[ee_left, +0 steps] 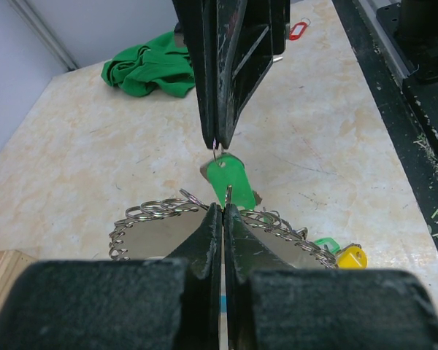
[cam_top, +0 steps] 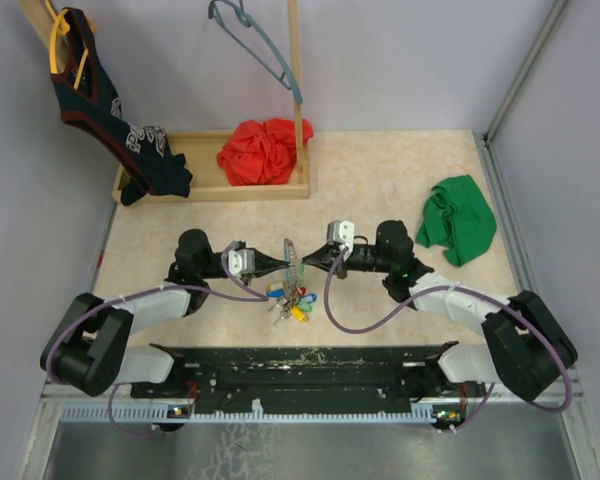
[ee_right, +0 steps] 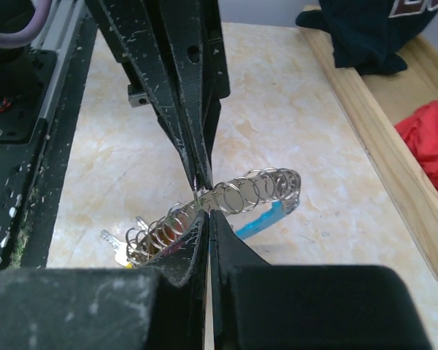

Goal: Put the keys on the keyring

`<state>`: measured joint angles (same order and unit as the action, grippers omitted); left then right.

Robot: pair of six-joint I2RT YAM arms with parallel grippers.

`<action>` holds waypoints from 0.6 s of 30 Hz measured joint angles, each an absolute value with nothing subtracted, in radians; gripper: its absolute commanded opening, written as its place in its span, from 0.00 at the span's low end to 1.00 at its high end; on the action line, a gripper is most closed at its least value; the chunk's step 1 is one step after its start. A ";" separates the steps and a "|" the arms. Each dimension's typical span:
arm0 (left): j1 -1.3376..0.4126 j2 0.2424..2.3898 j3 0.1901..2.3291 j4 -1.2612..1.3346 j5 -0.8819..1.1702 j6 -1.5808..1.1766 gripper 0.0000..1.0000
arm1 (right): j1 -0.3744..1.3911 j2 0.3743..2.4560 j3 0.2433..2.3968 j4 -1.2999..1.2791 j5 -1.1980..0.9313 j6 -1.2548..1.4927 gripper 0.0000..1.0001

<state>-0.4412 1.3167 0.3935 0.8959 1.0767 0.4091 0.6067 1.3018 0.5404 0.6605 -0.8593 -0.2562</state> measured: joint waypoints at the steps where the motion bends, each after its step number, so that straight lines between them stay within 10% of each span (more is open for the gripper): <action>1: -0.441 1.317 0.393 0.896 1.072 0.410 0.00 | 0.607 1.279 0.535 0.641 -0.839 -0.251 0.00; 18: -0.441 1.293 0.366 0.898 0.965 0.416 0.00 | 0.805 0.834 0.418 -0.026 -0.110 0.114 0.00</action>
